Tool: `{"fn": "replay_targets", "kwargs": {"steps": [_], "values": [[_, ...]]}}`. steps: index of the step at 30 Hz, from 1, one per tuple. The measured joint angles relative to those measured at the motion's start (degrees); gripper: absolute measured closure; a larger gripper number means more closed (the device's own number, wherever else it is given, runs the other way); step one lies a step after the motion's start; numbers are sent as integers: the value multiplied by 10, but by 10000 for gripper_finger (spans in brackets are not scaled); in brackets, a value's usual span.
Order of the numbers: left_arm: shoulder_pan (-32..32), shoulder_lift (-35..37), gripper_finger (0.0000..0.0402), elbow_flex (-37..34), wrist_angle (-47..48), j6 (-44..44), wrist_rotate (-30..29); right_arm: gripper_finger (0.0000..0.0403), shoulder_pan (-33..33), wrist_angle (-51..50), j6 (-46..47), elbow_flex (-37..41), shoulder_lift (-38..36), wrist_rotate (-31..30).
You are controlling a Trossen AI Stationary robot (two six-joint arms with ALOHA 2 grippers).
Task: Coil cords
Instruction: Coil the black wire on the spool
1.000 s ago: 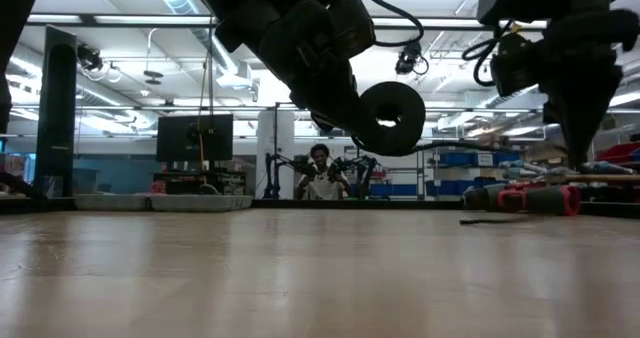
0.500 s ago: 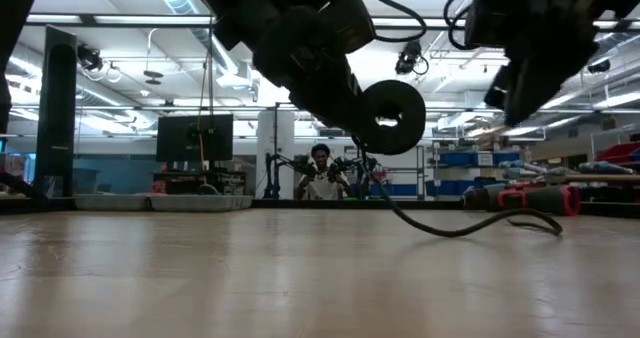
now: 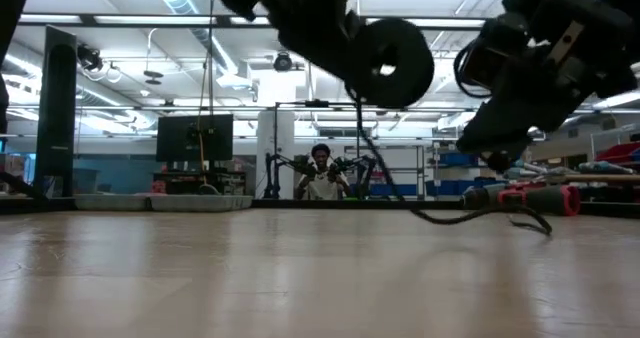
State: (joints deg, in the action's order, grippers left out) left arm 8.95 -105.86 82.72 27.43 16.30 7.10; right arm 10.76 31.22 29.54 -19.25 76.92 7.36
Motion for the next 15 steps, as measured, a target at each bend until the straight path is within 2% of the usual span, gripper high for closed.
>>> {"fn": "replay_targets", "kwargs": {"steps": [8,15], "values": [[20,0,401,83,40,0,-49,327,-1,58,-62,-52,97,81],[29,0,401,142,72,-20,-107,327,-7,109,-128,-70,119,69]]}}
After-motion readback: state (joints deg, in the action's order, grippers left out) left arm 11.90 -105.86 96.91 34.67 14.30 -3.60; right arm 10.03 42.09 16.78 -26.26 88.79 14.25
